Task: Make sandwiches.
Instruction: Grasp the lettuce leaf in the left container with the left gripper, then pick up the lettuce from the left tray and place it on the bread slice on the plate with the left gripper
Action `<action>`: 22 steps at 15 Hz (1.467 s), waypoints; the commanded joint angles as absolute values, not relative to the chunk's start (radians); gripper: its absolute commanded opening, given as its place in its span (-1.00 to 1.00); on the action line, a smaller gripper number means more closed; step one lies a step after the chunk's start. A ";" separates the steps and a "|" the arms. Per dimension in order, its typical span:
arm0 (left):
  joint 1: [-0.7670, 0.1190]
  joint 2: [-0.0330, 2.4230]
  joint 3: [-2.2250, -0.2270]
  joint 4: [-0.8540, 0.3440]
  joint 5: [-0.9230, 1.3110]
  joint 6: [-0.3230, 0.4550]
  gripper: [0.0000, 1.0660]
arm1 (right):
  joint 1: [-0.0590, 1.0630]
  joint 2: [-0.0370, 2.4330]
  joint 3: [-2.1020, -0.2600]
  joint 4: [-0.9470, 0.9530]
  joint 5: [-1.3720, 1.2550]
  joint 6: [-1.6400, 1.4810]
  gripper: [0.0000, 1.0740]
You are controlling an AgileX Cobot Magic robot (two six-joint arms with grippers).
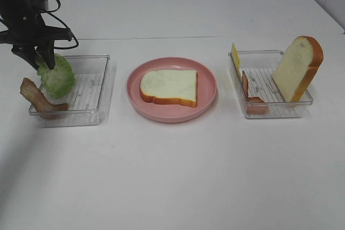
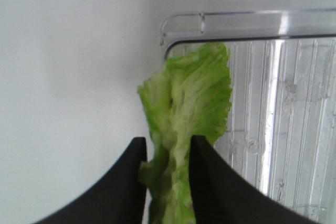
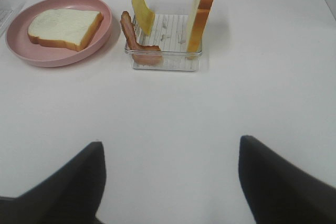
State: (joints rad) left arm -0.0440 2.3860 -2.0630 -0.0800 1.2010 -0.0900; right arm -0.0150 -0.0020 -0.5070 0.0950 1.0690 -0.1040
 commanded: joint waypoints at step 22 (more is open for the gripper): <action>-0.224 2.269 -2.091 -0.779 0.950 0.254 -1.00 | -0.021 -0.017 -0.503 0.099 1.062 -0.115 0.28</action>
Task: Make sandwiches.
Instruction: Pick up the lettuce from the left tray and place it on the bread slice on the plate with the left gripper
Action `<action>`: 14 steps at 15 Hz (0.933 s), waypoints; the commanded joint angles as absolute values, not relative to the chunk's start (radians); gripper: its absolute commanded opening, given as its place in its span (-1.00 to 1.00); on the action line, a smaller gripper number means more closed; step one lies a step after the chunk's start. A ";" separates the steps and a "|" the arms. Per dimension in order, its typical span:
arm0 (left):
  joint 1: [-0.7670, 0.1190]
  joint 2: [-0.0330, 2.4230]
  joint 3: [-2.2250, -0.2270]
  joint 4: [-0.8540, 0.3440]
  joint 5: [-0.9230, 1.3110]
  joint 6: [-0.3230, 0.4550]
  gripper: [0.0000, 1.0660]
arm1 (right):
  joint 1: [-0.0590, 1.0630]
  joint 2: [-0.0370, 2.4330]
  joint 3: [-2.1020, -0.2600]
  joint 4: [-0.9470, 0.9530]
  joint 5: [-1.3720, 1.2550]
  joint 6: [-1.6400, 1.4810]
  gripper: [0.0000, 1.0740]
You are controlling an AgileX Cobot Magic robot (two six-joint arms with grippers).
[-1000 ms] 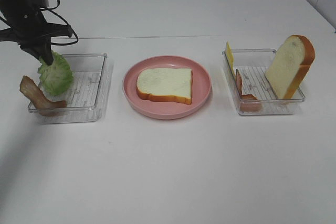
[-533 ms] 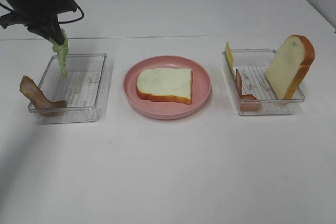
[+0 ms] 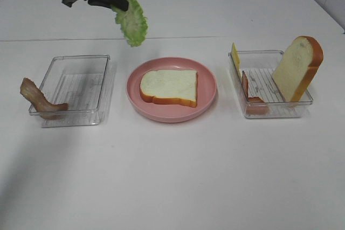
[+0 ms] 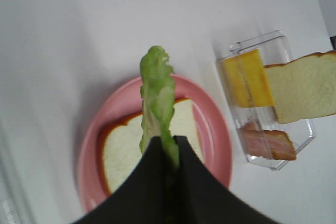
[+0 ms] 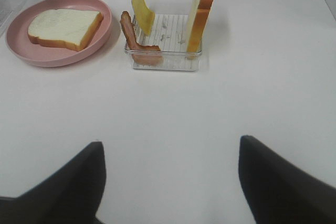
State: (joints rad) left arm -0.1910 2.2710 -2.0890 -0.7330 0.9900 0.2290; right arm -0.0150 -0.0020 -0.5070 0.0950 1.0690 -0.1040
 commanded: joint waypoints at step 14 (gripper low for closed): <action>-0.409 2.445 -2.090 -0.895 0.933 0.354 -1.00 | -0.021 -0.017 -0.503 0.099 1.062 -0.115 0.28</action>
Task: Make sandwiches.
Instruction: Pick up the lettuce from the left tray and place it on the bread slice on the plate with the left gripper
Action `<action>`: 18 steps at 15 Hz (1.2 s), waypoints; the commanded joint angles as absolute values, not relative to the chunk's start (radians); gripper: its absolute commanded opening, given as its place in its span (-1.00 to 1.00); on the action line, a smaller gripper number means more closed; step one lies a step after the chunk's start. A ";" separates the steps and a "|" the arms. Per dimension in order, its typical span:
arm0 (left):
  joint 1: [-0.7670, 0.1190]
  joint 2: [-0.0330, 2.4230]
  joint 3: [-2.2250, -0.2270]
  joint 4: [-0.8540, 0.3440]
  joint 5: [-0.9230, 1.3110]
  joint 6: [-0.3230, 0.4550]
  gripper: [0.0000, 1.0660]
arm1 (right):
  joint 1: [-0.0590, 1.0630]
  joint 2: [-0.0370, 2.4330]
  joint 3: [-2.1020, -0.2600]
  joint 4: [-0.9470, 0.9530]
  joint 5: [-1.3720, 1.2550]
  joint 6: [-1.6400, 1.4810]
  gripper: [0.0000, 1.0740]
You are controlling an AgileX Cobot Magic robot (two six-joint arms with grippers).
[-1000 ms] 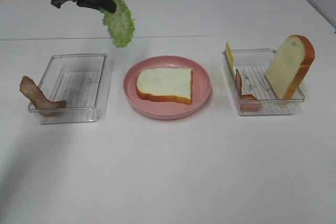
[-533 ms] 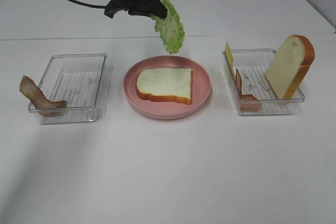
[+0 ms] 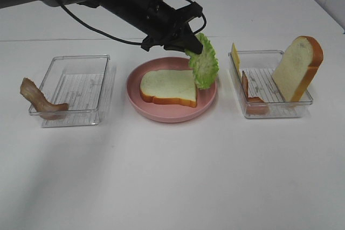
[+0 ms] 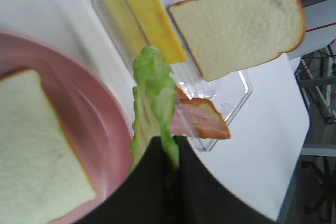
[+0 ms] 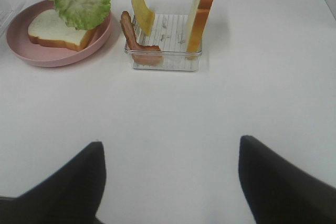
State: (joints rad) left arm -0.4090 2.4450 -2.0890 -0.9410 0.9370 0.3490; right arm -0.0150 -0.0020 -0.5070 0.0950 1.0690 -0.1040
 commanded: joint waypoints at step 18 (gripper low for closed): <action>-0.402 2.455 -2.091 -0.515 0.935 0.213 0.34 | -0.021 -0.017 -0.503 0.099 1.062 -0.115 0.28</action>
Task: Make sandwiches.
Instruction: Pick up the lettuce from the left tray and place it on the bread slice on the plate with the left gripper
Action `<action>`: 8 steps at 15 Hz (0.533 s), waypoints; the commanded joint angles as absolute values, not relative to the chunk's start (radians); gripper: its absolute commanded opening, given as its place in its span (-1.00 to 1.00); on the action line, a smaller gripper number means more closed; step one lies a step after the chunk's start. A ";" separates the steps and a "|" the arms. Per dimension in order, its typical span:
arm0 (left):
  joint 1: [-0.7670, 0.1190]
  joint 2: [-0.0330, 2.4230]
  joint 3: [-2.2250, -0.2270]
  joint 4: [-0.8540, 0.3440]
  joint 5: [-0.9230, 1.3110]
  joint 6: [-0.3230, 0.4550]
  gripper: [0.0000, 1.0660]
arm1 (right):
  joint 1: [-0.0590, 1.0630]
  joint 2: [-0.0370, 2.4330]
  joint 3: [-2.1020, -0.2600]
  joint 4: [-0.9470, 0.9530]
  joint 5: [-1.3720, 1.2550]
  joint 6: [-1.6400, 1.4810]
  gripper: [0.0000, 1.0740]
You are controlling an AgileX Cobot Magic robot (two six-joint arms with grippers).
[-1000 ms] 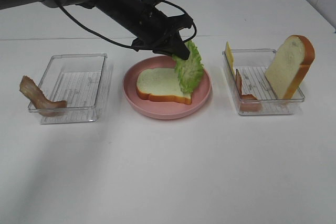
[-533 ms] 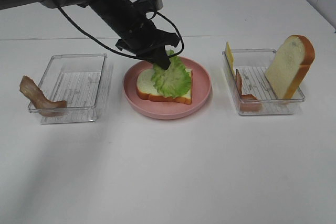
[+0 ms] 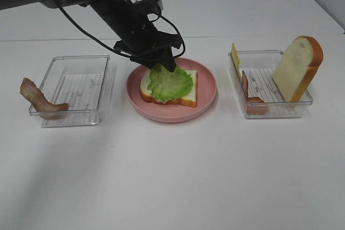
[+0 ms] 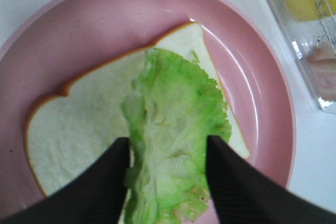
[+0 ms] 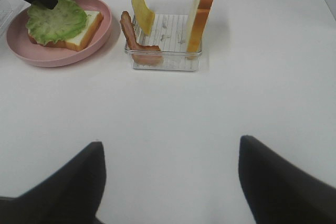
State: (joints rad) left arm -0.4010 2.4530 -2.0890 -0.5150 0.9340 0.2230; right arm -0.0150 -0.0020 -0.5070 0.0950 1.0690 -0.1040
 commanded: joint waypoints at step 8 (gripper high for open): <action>-0.398 2.315 -2.093 -0.297 0.965 0.083 0.46 | -0.021 -0.017 -0.503 0.099 1.062 -0.115 0.28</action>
State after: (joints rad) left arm -0.3990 2.3310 -2.0890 -0.3130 0.9520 0.0940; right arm -0.0150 -0.0020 -0.5070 0.0950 1.0690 -0.1040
